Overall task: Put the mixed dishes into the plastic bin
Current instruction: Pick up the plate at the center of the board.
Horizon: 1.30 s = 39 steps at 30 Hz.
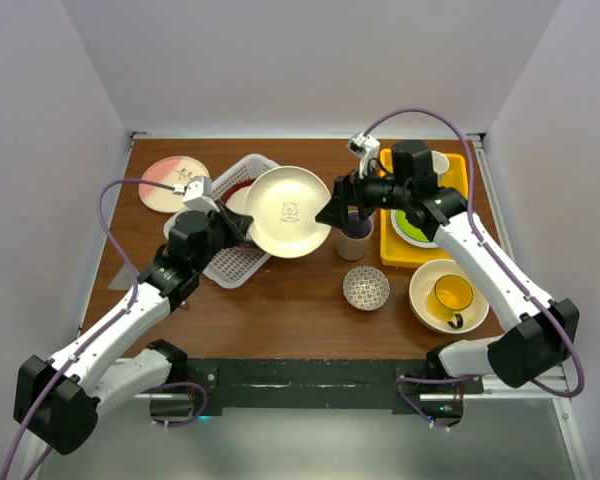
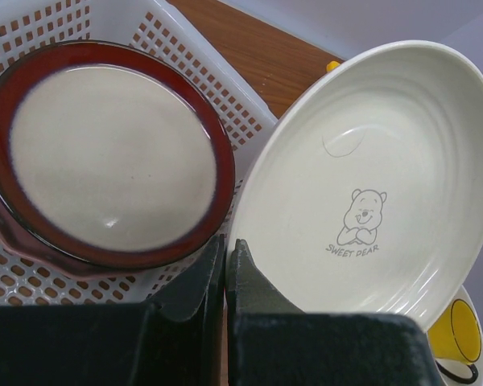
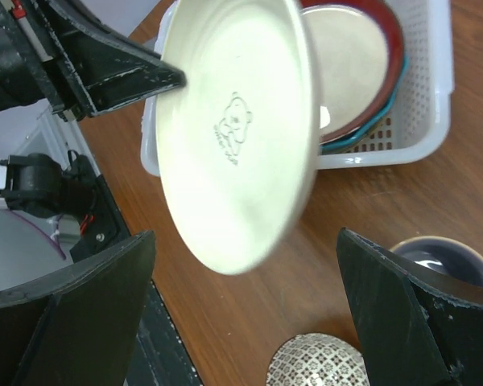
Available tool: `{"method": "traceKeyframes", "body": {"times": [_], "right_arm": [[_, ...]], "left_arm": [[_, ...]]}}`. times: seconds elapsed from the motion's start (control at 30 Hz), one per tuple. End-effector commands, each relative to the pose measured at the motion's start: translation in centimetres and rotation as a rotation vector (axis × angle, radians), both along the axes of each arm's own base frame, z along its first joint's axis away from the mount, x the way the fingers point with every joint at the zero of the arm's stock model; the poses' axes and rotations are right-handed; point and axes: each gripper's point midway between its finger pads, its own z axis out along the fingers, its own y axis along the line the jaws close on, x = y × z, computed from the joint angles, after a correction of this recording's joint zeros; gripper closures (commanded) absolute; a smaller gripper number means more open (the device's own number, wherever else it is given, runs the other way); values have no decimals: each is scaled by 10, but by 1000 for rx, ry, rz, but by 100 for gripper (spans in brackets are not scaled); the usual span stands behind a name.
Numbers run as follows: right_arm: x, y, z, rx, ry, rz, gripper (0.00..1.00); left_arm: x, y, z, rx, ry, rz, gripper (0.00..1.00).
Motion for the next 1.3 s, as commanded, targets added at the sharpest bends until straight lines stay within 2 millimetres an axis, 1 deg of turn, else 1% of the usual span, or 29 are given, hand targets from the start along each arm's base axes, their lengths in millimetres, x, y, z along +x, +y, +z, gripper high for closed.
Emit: {"method": "traceKeyframes", "body": {"times": [0.0, 0.07, 0.17, 0.2, 0.23, 0.3, 0.33, 0.4, 0.43, 0.47, 0.5, 0.53, 0.7, 0.73, 0.77, 0.83, 0.87, 0.93, 0.97, 1.03, 1.07, 1.1, 1.17, 1.2, 1.27], "right_arm": [[24, 5, 5, -62, -72, -121, 2], [35, 1, 1, -98, -88, -193, 4], [42, 1, -4, -115, -86, -228, 11], [44, 2, -3, -114, -91, -233, 16], [45, 3, -3, -112, -89, -235, 28], [48, 3, 1, -104, -97, -252, 44], [49, 3, 5, -100, -109, -258, 62], [51, 2, 11, -90, -121, -273, 77], [51, 2, 13, -87, -126, -275, 92], [51, 3, 16, -80, -126, -273, 98], [50, 4, 15, -79, -122, -266, 100], [50, 5, 19, -70, -125, -257, 100], [48, 12, 23, -58, -127, -219, 100], [48, 12, 24, -56, -129, -215, 100], [49, 12, 26, -54, -136, -212, 100], [48, 15, 30, -50, -149, -191, 100], [49, 17, 30, -48, -151, -183, 100], [51, 19, 32, -45, -158, -174, 100], [51, 20, 33, -41, -161, -170, 100], [53, 22, 36, -37, -170, -164, 100], [55, 22, 37, -37, -172, -165, 100], [55, 23, 40, -33, -179, -164, 100], [58, 25, 39, -33, -175, -160, 100], [59, 25, 41, -30, -180, -162, 100], [62, 28, 40, -31, -181, -158, 100]], "left_arm": [[12, -7, 48, -76, -93, 73, 100], [12, -6, 49, -78, -90, 101, 100], [12, -9, 50, -82, -90, 110, 100], [11, -11, 53, -85, -96, 110, 100], [12, -10, 52, -78, -93, 118, 100], [12, -11, 53, -72, -91, 119, 100], [13, -11, 53, -68, -93, 123, 100], [13, -12, 53, -64, -93, 121, 100], [13, -12, 53, -63, -93, 120, 100], [13, -13, 53, -56, -95, 116, 100], [13, -13, 53, -57, -98, 114, 100], [12, -13, 55, -56, -104, 110, 100], [8, -14, 64, -23, -155, 72, 100], [7, -14, 66, -18, -162, 63, 96], [5, -13, 69, -1, -182, 51, 82], [3, -12, 71, 18, -195, 43, 65], [2, -9, 76, 38, -215, 41, 51], [0, -4, 76, 66, -217, 50, 40], [-1, -1, 78, 94, -227, 49, 30], [-3, 7, 82, 125, -237, 67, 20], [-2, 10, 84, 157, -249, 70, 12], [-4, 15, 79, 194, -232, 73, 9], [-5, 26, 83, 265, -241, 95, 2], [-5, 31, 83, 293, -238, 107, 1], [-6, 44, 89, 368, -245, 138, 0]]}}
